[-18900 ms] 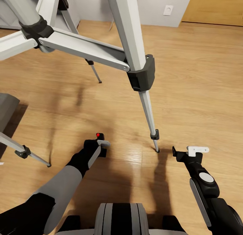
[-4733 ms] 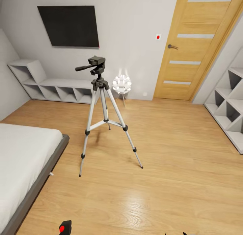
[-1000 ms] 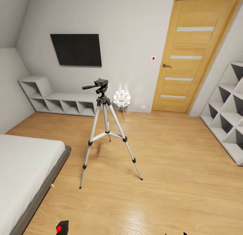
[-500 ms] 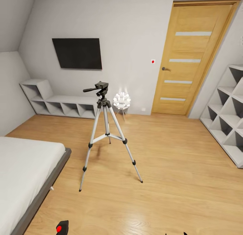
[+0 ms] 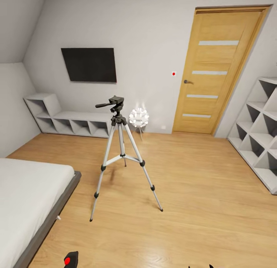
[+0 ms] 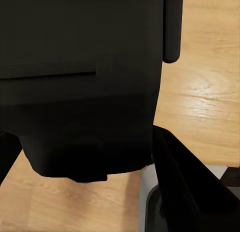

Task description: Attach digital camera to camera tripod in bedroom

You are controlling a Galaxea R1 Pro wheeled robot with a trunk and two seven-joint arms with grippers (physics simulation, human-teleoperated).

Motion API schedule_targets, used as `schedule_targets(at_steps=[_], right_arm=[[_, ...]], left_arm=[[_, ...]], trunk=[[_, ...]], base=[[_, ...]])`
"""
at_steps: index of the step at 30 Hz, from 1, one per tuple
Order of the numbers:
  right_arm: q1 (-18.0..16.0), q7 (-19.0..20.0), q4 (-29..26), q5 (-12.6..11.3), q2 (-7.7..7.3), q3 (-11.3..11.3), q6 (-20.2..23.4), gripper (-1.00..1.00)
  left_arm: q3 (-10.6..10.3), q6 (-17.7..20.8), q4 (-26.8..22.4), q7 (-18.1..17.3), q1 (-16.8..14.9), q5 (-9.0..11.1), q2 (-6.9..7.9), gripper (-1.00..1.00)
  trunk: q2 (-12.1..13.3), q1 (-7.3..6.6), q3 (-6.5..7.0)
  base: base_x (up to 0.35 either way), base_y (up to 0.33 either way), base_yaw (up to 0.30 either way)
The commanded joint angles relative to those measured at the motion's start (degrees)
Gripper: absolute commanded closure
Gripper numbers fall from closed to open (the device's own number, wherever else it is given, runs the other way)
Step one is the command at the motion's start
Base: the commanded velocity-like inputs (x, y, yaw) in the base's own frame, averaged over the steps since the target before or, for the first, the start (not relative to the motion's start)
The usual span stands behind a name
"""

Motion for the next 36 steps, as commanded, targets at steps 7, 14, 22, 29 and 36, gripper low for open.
schedule_targets(at_steps=[7,14,22,29,36], right_arm=[[-0.05,0.35,0.05,-0.07,0.0,-0.15,-0.17,-1.0],[-0.05,0.35,0.06,-0.07,-0.01,-0.18,-0.24,-1.0],[-0.05,0.35,0.05,-0.07,-0.07,-0.21,-0.34,-1.0],[-0.05,0.35,0.05,-0.07,-0.06,-0.23,-0.34,-1.0],[-0.05,0.38,0.05,-0.07,-0.01,-0.16,-0.18,-1.0]], left_arm=[[-0.48,-0.27,0.19,0.18,-0.09,0.18,-0.03,1.0],[-0.48,-0.27,0.19,0.19,-0.09,0.18,-0.03,1.0],[-0.48,-0.27,0.19,0.19,-0.09,0.18,-0.01,1.0],[-0.48,-0.27,0.19,0.18,-0.09,0.18,-0.03,1.0],[-0.48,-0.27,0.19,0.19,-0.09,0.18,-0.01,1.0]], trunk=[[-0.11,0.03,0.54],[-0.11,0.03,1.18],[-0.11,0.03,1.92],[-0.11,0.03,2.48],[-0.11,0.03,2.53]], base=[[0.0,0.0,0.0],[0.0,0.0,0.0],[0.0,0.0,0.0],[0.0,0.0,0.0],[0.0,0.0,0.0]])
